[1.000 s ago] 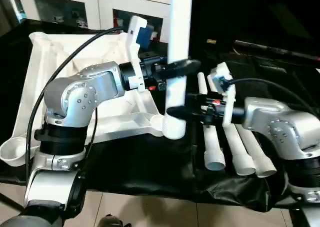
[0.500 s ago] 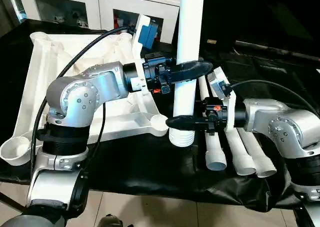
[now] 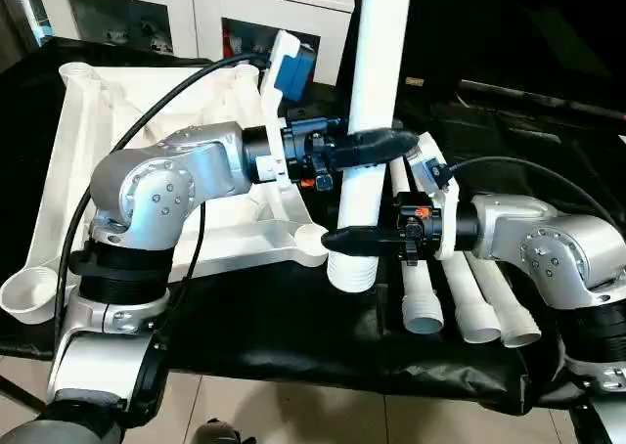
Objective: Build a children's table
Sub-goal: Pick table leg
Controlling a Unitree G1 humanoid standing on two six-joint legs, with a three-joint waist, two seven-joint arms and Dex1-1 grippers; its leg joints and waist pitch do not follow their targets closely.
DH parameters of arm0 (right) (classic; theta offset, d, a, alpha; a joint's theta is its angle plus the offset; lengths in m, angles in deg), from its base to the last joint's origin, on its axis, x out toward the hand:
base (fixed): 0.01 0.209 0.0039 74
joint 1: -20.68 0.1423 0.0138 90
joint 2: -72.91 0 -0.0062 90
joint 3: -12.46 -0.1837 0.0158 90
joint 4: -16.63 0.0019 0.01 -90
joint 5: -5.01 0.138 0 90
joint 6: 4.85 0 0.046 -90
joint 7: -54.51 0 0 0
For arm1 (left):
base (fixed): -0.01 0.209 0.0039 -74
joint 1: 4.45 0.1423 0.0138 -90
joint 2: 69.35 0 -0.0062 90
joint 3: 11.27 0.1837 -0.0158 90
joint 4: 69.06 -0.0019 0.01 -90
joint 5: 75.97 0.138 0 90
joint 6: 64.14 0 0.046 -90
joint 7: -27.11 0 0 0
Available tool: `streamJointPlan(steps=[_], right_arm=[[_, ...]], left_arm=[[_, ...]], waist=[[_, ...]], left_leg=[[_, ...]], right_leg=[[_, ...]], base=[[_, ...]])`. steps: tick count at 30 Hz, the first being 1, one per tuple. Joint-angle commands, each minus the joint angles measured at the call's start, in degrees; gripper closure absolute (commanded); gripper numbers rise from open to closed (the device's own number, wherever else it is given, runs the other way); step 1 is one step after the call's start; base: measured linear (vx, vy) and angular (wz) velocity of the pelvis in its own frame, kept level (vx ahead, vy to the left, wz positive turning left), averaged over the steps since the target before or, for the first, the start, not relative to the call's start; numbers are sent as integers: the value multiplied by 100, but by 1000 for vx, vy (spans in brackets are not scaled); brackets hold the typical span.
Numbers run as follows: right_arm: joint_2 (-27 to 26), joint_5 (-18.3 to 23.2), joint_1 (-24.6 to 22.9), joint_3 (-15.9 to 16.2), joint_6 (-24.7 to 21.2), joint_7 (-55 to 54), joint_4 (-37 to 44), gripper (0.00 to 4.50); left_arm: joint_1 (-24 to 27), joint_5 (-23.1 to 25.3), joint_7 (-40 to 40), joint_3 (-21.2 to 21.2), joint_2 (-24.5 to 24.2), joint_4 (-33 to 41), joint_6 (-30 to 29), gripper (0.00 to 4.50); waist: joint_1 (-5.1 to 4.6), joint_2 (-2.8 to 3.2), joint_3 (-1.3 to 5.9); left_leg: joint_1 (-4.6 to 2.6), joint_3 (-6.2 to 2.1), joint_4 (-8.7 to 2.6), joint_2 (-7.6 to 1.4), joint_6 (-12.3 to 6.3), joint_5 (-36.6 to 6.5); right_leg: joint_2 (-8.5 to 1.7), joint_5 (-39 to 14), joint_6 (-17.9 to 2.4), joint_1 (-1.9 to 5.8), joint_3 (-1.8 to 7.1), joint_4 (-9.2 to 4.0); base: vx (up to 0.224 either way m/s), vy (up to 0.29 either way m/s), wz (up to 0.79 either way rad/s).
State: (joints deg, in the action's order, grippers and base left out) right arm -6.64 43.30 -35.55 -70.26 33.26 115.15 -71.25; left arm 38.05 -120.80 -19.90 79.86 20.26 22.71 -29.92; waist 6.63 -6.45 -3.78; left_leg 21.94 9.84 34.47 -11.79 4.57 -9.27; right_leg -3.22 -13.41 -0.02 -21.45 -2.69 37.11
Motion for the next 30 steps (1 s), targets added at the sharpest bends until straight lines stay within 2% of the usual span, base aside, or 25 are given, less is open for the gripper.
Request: streamJointPlan(steps=[1, 5, 7, 15, 16, 17, 18, 20, 22, 23, 24, 25, 26, 27, 28, 30], right_arm=[[52, 60, 93, -115, -33, 15, 37, 162], [75, 71, 48, -96, -64, 44, 70, 175], [96, 67, 39, -81, -71, 62, 81, 200], [135, 58, 0, -28, -47, 84, 101, 246], [126, 57, -10, -35, -34, 79, 98, 251], [98, 61, -25, -62, -15, 55, 100, 251], [18, 94, -56, -140, -10, -30, 111, 251], [-40, 106, -75, -190, 9, -99, 119, 252], [-164, 128, -121, -290, 57, -263, 129, 254], [-254, 136, -156, -363, 111, -381, 129, 255], [-342, 151, -197, -435, 140, -507, 133, 255], [-409, 167, -236, -492, 175, -588, 148, 255], [-496, 198, -299, -563, 231, -681, 195, 255], [-560, 223, -348, -618, 275, -746, 233, 255], [-587, 231, -372, -644, 299, -776, 255, 255], [-675, 224, -436, -724, 416, -886, 305, 255]], left_arm=[[-95, -1, -86, 153, 34, 132, 21, 264], [-97, -1, -144, 195, -2, 130, 22, 264], [-96, 7, -154, 201, -7, 128, 23, 264], [-107, 92, -190, 245, -29, 110, 108, 264], [-108, 121, -167, 255, -34, 107, 131, 208], [-127, -21, -157, 195, -9, 72, -28, 208], [-137, -103, -132, 153, -2, 73, -117, 194], [-131, -107, -90, 130, 7, 74, -127, 190], [-89, -29, -58, 101, 22, 81, 34, 166], [-55, 17, -7, 30, 79, 74, 215, 154], [-26, 73, 142, -105, 197, 40, 457, 148], [-13, 109, 324, -251, 329, -21, 674, 145], [15, 55, 505, -498, 548, -96, 989, 143], [31, -6, 647, -704, 728, -160, 1232, 143], [30, -54, 750, -829, 831, -196, 1337, 143], [7, -349, 967, -1210, 1092, -245, 1519, 143]], waist=[[13, 107, 450], [16, 117, 451], [17, 115, 456], [23, 114, 455], [23, 119, 455], [23, 115, 456], [29, 145, 454], [28, 129, 458], [27, 152, 460], [42, 267, 461], [30, 237, 460], [49, 261, 470], [61, 316, 467], [72, 259, 457], [82, 257, 474], [99, 311, 468]], left_leg=[[-139, -8, -344, -135, 253, -339], [-141, -12, -346, -137, 259, -356], [-140, -13, -344, -137, 261, -332], [-139, -13, -343, -134, 257, -317], [-140, -13, -342, -134, 262, -332], [-136, -13, -342, -134, 263, -325], [-139, -15, -343, -130, 273, -347], [-140, -14, -342, -131, 281, -353], [-144, -18, -345, -137, 302, -378], [-147, -38, -348, -132, 343, -410], [-147, -33, -352, -138, 362, -478], [-153, -38, -346, -141, 384, -531], [-159, -42, -350, -142, 387, -578], [-135, -36, -345, -140, 371, -629], [-129, -42, -344, -132, 365, -638], [-130, -48, -345, -118, 340, -671]], right_leg=[[-407, 524, -1236, 288, 233, -344], [-405, 535, -1239, 288, 231, -343], [-403, 569, -1248, 291, 230, -336], [-408, 594, -1250, 296, 230, -337], [-407, 600, -1253, 291, 230, -338], [-407, 615, -1257, 297, 230, -333], [-407, 618, -1265, 288, 228, -332], [-411, 622, -1284, 290, 229, -332], [-413, 648, -1301, 284, 228, -334], [-416, 655, -1310, 281, 222, -315], [-415, 687, -1323, 282, 224, -334], [-421, 727, -1351, 293, 220, -331], [-420, 748, -1360, 287, 221, -341], [-423, 826, -1411, 310, 226, -363], [-425, 849, -1414, 340, 221, -353], [-417, 748, -1354, 332, 220, -355]], base=[[0, 0, 0], [0, 0, 0], [0, 0, 0], [0, 0, 0], [0, 0, 0], [0, 0, 0], [0, 0, 0], [0, 0, 0], [0, 0, 0], [0, 0, 0], [0, 0, 0], [0, 0, 0], [0, 0, 0], [0, 0, 0], [0, 0, 0], [0, 0, 0]])
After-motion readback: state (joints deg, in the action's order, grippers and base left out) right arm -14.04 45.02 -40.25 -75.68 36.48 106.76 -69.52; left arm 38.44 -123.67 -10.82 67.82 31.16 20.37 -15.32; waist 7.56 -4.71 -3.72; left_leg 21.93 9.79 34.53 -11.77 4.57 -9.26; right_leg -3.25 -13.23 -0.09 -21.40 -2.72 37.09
